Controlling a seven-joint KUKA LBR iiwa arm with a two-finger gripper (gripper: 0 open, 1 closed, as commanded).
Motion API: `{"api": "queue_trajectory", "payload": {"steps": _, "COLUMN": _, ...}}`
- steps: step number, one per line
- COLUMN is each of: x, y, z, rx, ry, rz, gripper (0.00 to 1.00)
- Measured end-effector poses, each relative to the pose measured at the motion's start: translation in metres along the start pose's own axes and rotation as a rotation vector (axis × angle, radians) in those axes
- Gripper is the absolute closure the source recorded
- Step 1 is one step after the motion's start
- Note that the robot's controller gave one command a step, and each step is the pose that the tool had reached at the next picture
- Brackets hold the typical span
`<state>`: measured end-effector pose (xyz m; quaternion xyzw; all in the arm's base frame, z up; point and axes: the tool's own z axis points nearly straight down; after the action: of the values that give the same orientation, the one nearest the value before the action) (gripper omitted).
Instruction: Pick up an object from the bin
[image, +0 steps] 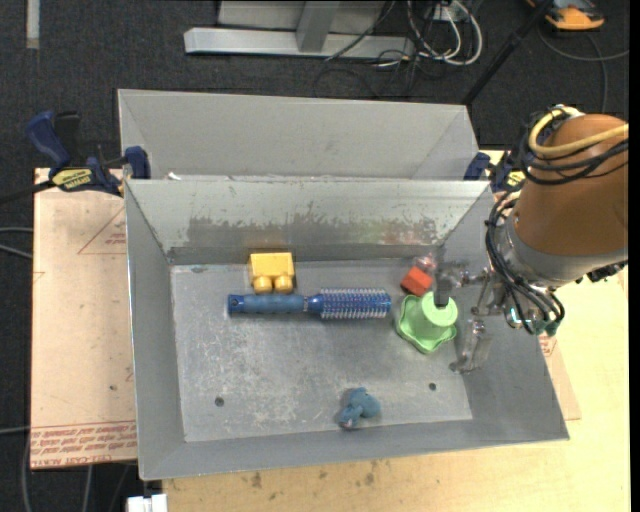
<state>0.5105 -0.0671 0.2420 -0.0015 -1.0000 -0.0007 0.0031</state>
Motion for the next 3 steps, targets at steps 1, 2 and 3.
{"api": "queue_trajectory", "payload": {"steps": 1, "x": -0.073, "y": 0.032, "z": 0.108, "rx": -0.001, "ry": -0.005, "rz": -0.019, "gripper": 0.0}}
{"api": "queue_trajectory", "payload": {"steps": 2, "x": -0.12, "y": 0.08, "z": 0.173, "rx": -0.002, "ry": -0.006, "rz": 0.21, "gripper": 0.0}}
{"api": "queue_trajectory", "payload": {"steps": 3, "x": -0.12, "y": 0.078, "z": 0.172, "rx": 0.001, "ry": -0.006, "rz": 0.21, "gripper": 1.0}}
